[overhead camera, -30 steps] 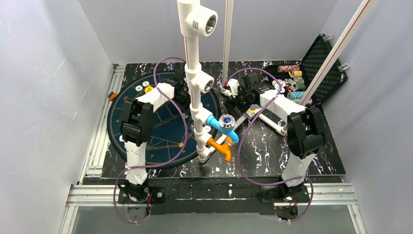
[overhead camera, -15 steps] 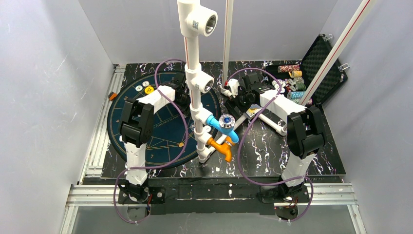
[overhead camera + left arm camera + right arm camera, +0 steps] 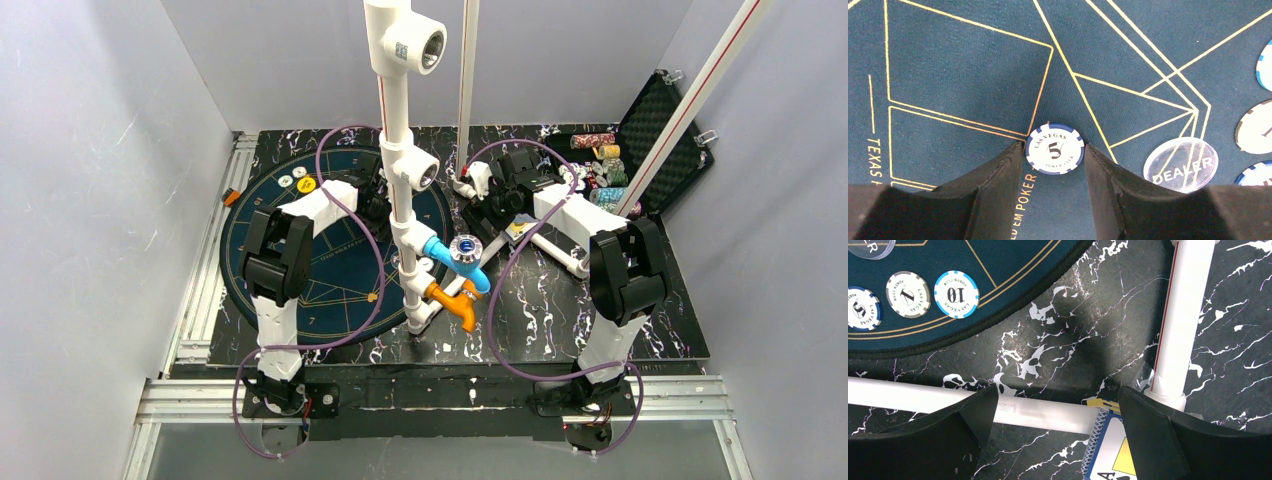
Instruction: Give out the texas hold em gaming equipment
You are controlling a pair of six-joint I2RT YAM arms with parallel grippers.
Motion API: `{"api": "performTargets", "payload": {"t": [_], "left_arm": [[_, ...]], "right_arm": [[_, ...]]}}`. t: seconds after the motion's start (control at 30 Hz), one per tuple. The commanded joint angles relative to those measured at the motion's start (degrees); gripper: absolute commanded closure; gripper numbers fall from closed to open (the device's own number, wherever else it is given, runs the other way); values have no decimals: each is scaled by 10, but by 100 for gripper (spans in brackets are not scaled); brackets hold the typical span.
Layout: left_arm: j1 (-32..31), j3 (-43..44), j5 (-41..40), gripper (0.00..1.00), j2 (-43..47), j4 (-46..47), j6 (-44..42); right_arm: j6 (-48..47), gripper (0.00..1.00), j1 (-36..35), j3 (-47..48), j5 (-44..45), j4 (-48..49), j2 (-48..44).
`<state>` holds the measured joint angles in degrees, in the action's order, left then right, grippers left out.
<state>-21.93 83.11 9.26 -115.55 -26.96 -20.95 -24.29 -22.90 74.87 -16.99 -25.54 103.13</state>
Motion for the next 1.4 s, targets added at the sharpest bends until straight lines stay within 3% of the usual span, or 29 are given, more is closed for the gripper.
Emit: {"api": "performTargets", "payload": {"t": [0.0, 0.13, 0.33, 0.63, 0.93, 1.17, 1.37], "left_arm": [[-6, 2, -1, 58, -34, -81, 13], [-2, 9, -8, 66, -30, -84, 26], [30, 24, 12, 67, 17, -98, 43], [138, 120, 75, 68, 26, -141, 50], [241, 320, 90, 69, -85, -140, 66], [244, 481, 65, 67, -202, -141, 55], [244, 541, 38, 66, -252, -113, 46]], "right_arm": [[-7, 0, 0, 7, 0, 12, 1], [-11, 0, 0, 4, 5, 13, 2], [-12, 0, 0, 4, 0, 12, 5], [-13, 0, 0, 4, 0, 12, 8], [-14, 0, 0, 2, 3, 14, 11], [-15, 0, 0, 1, 5, 14, 15], [-17, 0, 0, 4, 3, 11, 22]]}}
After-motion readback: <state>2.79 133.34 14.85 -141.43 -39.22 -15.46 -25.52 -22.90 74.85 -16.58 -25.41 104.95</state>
